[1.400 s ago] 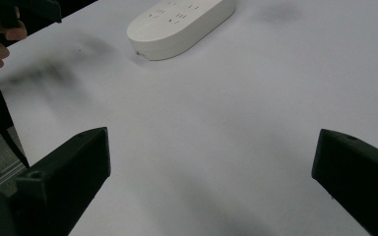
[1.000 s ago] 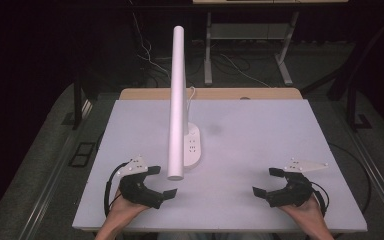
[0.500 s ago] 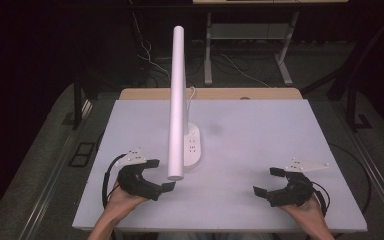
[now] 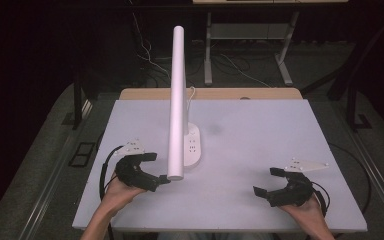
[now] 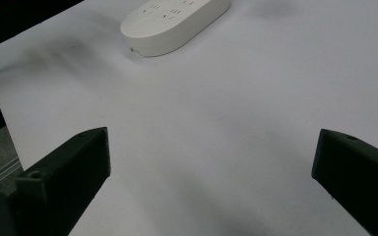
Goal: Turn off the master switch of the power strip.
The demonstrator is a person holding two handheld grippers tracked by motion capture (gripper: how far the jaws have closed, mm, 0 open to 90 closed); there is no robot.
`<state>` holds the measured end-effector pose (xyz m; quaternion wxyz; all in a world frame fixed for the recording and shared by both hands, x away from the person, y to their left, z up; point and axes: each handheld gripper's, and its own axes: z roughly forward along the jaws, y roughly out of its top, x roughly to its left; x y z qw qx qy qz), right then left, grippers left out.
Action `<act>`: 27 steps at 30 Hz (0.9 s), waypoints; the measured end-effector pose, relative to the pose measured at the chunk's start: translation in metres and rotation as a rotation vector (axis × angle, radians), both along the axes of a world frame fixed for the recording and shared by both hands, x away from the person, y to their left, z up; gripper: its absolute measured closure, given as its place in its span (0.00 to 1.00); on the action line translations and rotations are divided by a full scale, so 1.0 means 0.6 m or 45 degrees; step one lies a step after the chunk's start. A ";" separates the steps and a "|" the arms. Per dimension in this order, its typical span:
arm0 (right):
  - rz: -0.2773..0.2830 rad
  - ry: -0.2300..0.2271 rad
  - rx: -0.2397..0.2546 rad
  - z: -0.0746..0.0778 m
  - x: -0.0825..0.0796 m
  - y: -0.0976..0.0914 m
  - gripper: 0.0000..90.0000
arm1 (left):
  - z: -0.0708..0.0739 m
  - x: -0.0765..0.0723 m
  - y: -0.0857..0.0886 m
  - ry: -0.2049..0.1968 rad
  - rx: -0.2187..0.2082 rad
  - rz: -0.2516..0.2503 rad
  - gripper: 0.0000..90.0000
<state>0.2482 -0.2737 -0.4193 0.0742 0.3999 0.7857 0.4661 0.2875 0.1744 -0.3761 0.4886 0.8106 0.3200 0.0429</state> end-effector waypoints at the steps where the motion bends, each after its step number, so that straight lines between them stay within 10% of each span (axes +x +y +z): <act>1: 0.000 0.000 0.000 0.000 0.000 0.000 0.01 | 0.001 0.002 0.001 0.002 0.003 0.000 0.00; 27: -0.009 0.006 -0.004 -0.001 0.002 -0.003 0.01 | 0.031 0.054 0.006 0.017 0.067 0.007 0.00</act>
